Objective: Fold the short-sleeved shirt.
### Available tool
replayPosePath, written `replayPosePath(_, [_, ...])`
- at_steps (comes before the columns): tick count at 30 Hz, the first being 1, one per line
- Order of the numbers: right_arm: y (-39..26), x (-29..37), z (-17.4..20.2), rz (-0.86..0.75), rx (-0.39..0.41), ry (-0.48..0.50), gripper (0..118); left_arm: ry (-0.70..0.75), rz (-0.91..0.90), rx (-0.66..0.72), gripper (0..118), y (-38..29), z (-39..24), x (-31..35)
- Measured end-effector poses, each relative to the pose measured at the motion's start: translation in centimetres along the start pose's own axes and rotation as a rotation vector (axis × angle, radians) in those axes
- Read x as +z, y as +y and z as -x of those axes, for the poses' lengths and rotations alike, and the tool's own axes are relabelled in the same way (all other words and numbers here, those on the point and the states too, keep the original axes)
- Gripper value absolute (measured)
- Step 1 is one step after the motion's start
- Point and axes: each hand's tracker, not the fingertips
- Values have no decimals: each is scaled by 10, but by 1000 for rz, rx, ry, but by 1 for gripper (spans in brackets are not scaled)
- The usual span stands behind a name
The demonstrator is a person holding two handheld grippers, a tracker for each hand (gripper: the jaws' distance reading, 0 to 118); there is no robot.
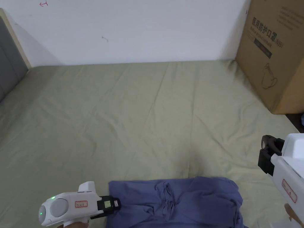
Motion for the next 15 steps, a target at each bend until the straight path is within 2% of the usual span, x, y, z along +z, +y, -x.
replayPosePath(5, [4,0,2,-15,4,6,1,33,-55,-62,7,0,-14,27])
replayPosePath(8, [6,-1,5,-21,-2,16,1,34,-69,-49,7,5,-10,47])
replayPosePath(15, [5,-1,12,-33,-8,48,1,171,-118,-124,7,19,-4,112])
